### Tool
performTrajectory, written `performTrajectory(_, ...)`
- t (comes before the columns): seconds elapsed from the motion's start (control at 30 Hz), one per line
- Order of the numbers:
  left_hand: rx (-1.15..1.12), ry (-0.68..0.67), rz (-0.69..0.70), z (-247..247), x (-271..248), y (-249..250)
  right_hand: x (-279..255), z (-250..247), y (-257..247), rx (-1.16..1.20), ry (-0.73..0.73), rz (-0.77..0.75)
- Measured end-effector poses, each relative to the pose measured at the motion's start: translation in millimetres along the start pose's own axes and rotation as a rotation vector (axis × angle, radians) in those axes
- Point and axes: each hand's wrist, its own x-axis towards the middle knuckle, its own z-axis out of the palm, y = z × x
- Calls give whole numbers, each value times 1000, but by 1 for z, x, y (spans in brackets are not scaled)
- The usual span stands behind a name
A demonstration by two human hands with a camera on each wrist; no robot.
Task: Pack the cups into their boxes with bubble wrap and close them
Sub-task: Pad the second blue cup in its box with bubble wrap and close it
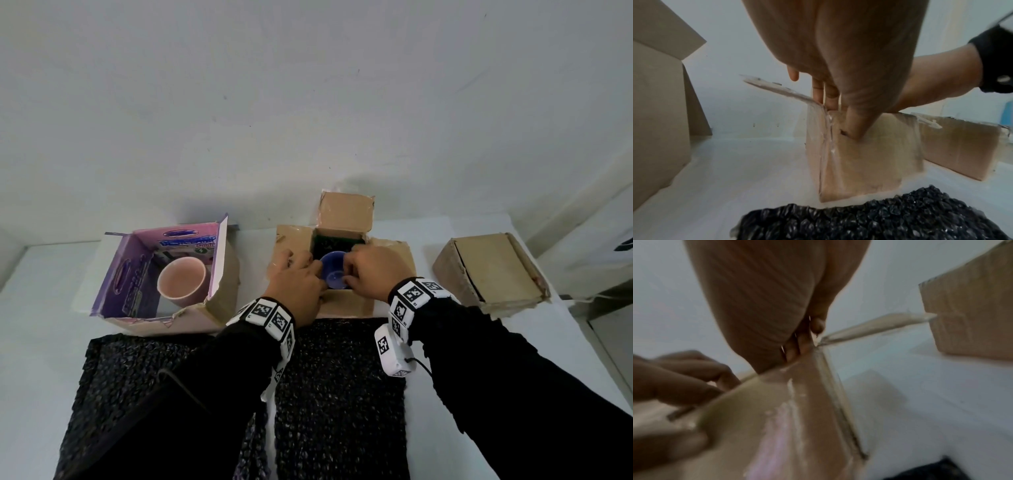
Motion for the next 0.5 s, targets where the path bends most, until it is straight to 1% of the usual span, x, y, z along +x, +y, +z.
performTrajectory(0.07,0,-11,6,2,2,-1,-5,3,6,-143,95,-10)
performTrajectory(0.13,-18,13,5,5,5,-2,-11,7,10,-235,142,44)
performTrajectory(0.23,-73,64,5,11,6,-4,-15,12,15,-279,115,98)
performTrajectory(0.37,-162,187,-10,21,3,-9,-10,5,9,-287,27,107)
performTrajectory(0.5,-173,227,1,26,0,-8,-1,-2,7,-368,33,94)
